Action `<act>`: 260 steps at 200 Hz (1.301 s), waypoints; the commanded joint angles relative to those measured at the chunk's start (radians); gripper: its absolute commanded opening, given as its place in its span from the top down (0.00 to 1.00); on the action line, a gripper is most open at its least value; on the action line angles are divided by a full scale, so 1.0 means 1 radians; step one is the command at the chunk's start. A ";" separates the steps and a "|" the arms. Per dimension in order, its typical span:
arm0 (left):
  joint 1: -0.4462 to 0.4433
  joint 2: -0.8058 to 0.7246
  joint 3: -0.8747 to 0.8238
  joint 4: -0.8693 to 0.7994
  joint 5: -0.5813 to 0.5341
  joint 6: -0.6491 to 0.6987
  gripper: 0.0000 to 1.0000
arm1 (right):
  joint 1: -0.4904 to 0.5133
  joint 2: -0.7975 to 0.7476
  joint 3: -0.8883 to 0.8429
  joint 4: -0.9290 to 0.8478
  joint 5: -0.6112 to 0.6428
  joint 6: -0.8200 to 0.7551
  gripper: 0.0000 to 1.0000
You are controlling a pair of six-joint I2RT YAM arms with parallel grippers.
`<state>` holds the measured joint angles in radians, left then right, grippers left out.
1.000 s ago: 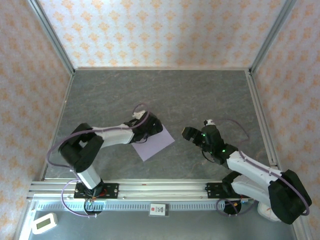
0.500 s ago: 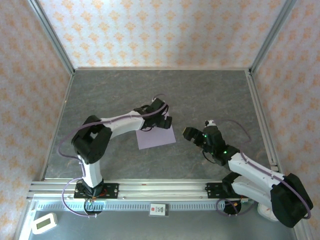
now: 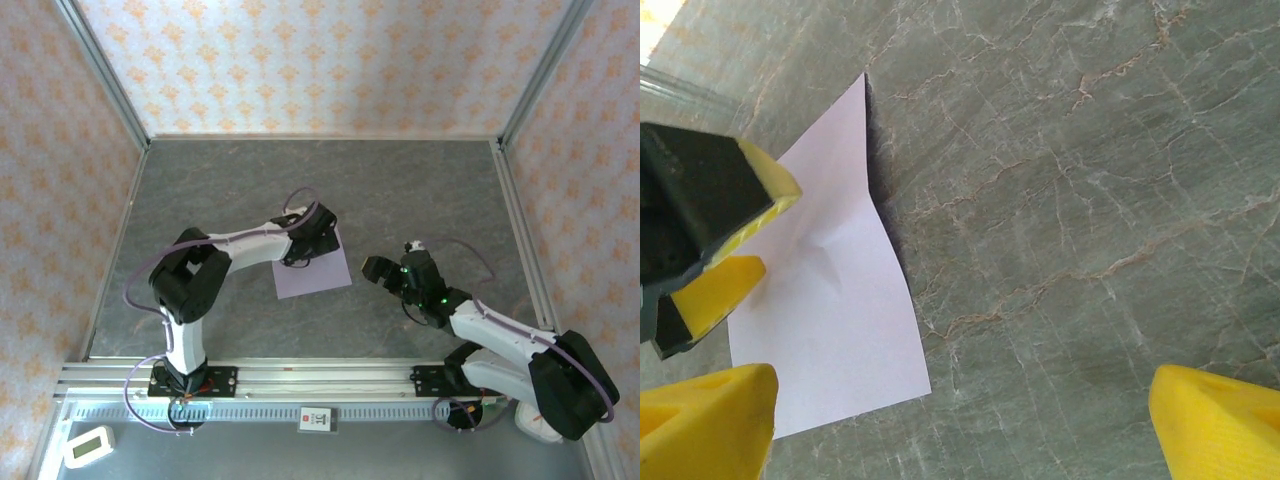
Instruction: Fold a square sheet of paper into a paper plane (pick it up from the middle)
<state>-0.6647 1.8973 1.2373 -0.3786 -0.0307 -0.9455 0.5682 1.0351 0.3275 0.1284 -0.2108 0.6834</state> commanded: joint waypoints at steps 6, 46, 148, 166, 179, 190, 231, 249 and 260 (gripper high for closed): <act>0.007 0.056 0.144 -0.139 -0.073 0.026 0.00 | -0.003 0.006 0.030 0.043 -0.012 -0.014 0.05; 0.007 0.106 0.204 -0.239 -0.110 0.085 0.00 | -0.003 0.011 0.022 0.063 -0.022 -0.016 0.04; -0.001 0.154 0.145 -0.229 -0.096 0.085 0.00 | -0.005 0.020 0.012 0.079 -0.018 -0.021 0.03; -0.004 0.148 0.123 -0.216 -0.090 0.092 0.00 | -0.005 0.021 0.012 0.079 -0.016 -0.020 0.03; -0.006 0.142 0.107 -0.207 -0.086 0.103 0.00 | -0.004 0.022 0.012 0.078 -0.013 -0.022 0.03; -0.009 0.136 0.091 -0.199 -0.088 0.112 0.00 | -0.005 0.023 0.012 0.079 -0.013 -0.022 0.03; -0.020 0.067 0.073 -0.193 -0.117 0.174 0.00 | -0.007 0.023 0.012 0.069 -0.016 -0.028 0.02; -0.038 0.020 0.085 -0.214 -0.140 0.206 0.00 | -0.006 0.023 0.010 0.069 -0.018 -0.030 0.02; -0.052 -0.013 0.084 -0.226 -0.160 0.216 0.00 | -0.006 0.024 0.008 0.074 -0.020 -0.028 0.02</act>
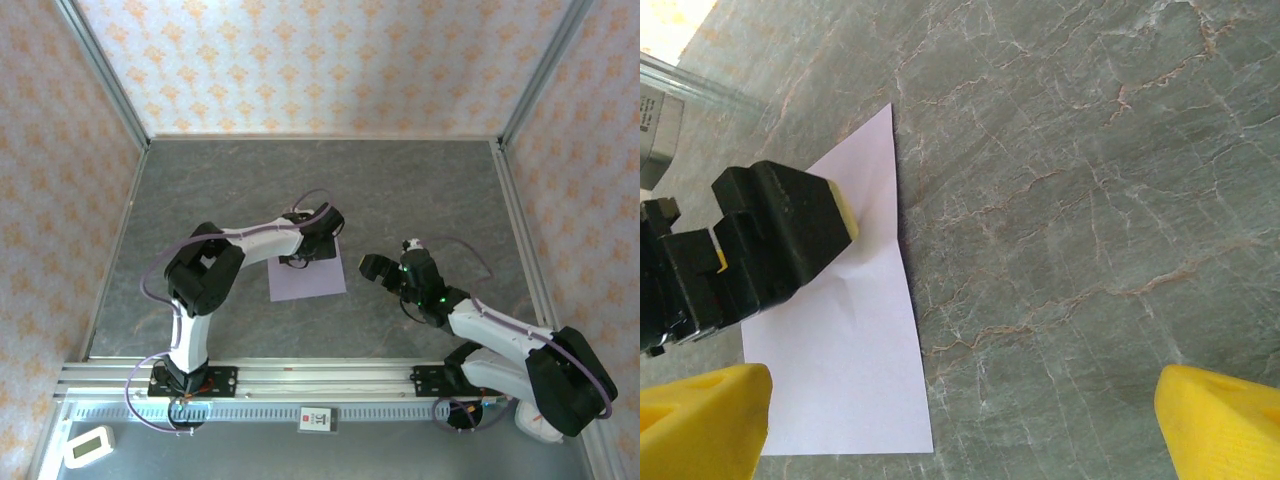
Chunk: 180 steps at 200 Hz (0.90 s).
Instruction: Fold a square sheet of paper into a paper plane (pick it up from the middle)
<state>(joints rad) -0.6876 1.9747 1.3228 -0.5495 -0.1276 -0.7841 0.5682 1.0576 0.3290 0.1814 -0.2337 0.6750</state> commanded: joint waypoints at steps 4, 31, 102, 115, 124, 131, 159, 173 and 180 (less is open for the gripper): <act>-0.033 -0.098 -0.005 -0.056 -0.067 0.058 0.00 | -0.005 0.004 0.005 0.023 0.001 -0.020 0.02; -0.039 -0.110 -0.037 -0.051 -0.061 0.044 0.00 | -0.007 0.023 0.003 0.038 -0.008 -0.016 0.02; -0.034 -0.002 -0.050 -0.010 -0.047 0.007 0.00 | -0.007 0.030 0.018 0.040 -0.018 -0.014 0.03; -0.035 0.015 -0.053 -0.001 -0.038 -0.001 0.00 | -0.007 0.025 0.016 0.038 -0.018 -0.014 0.03; -0.035 0.024 -0.059 0.004 -0.034 -0.008 0.00 | -0.007 0.023 0.016 0.036 -0.018 -0.015 0.03; -0.035 0.031 -0.068 0.011 -0.029 -0.014 0.00 | -0.007 0.020 0.015 0.036 -0.017 -0.015 0.03; -0.035 0.032 -0.120 0.046 -0.017 -0.037 0.00 | -0.006 0.010 0.010 0.033 -0.011 -0.016 0.03; -0.035 0.020 -0.146 0.064 -0.016 -0.040 0.02 | -0.006 0.006 0.007 0.033 -0.007 -0.014 0.03; -0.035 0.017 -0.154 0.069 -0.015 -0.040 0.04 | -0.007 0.003 0.005 0.033 -0.008 -0.015 0.03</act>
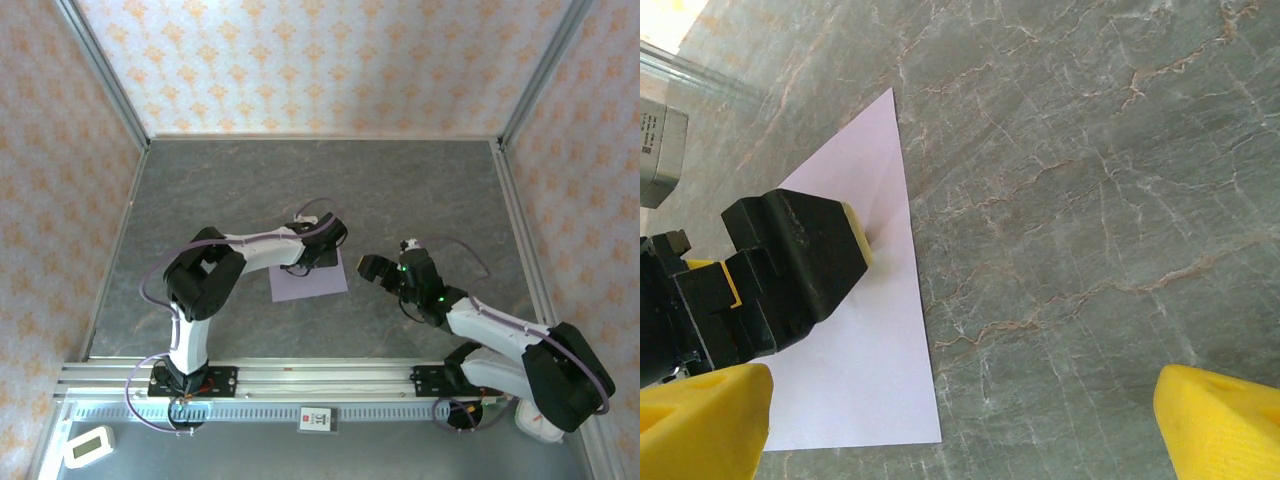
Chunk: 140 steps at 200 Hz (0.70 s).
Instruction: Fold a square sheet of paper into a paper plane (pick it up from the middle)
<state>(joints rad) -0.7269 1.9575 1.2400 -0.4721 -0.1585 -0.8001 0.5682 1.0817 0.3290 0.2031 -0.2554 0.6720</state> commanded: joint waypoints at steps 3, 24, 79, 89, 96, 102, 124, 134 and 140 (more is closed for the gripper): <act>0.004 0.033 -0.075 -0.006 0.015 -0.023 0.06 | -0.007 -0.020 0.005 0.012 0.015 -0.012 0.03; 0.004 0.014 -0.089 0.001 0.012 -0.013 0.15 | -0.006 -0.022 0.003 0.012 0.018 -0.012 0.03; 0.002 -0.043 -0.066 -0.025 -0.026 0.026 0.22 | -0.007 -0.016 0.004 0.014 0.016 -0.012 0.03; 0.000 -0.043 -0.053 -0.038 -0.039 0.037 0.17 | -0.007 -0.015 0.005 0.015 0.016 -0.012 0.03; -0.003 -0.080 -0.046 -0.047 -0.051 0.045 0.15 | -0.007 -0.014 0.005 0.015 0.016 -0.012 0.03; -0.004 -0.091 -0.040 -0.055 -0.062 0.051 0.13 | -0.007 -0.015 0.005 0.013 0.016 -0.011 0.03; -0.019 -0.150 -0.031 -0.066 -0.082 0.053 0.05 | -0.006 -0.012 0.005 0.013 0.015 -0.014 0.03; -0.029 -0.177 -0.037 -0.066 -0.082 0.043 0.01 | -0.008 -0.008 0.004 0.016 0.015 -0.014 0.03; -0.034 -0.191 -0.045 -0.065 -0.077 0.033 0.00 | -0.007 -0.007 0.004 0.017 0.014 -0.014 0.03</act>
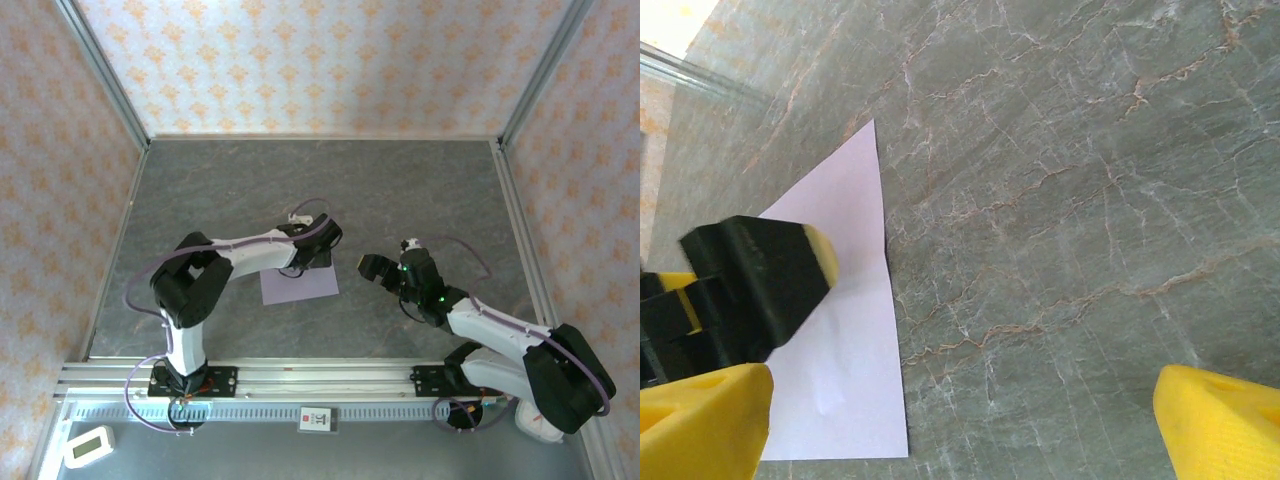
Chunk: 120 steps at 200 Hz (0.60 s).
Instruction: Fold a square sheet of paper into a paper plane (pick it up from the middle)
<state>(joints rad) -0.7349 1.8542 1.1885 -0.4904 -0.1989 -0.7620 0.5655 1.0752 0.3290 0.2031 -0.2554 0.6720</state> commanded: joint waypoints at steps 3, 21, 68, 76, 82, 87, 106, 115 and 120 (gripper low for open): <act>-0.028 -0.094 0.001 -0.047 -0.033 -0.010 0.00 | -0.004 0.001 0.004 0.017 0.015 -0.014 0.03; -0.039 -0.125 -0.045 -0.039 -0.013 -0.060 0.00 | -0.005 0.010 0.003 0.026 0.009 -0.011 0.03; -0.046 -0.169 -0.224 0.063 0.044 -0.234 0.00 | -0.004 0.030 0.013 0.041 -0.002 -0.006 0.03; -0.047 -0.167 -0.237 0.079 0.050 -0.253 0.00 | -0.004 0.035 0.016 0.041 -0.003 -0.007 0.03; -0.047 -0.162 -0.241 0.092 0.053 -0.264 0.00 | -0.004 0.039 0.018 0.043 -0.004 -0.007 0.04; -0.046 -0.157 -0.243 0.101 0.056 -0.273 0.00 | -0.004 0.041 0.019 0.046 -0.005 -0.007 0.03; -0.047 -0.114 -0.218 0.105 0.056 -0.277 0.00 | -0.004 0.049 0.025 0.049 -0.013 -0.006 0.03; -0.046 -0.089 -0.201 0.101 0.057 -0.270 0.00 | -0.003 0.051 0.027 0.048 -0.014 -0.007 0.04; -0.047 -0.077 -0.193 0.101 0.059 -0.262 0.00 | -0.003 0.049 0.027 0.047 -0.014 -0.008 0.04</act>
<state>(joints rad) -0.7792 1.7206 0.9546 -0.4255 -0.1452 -0.9939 0.5655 1.1198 0.3290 0.2260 -0.2634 0.6720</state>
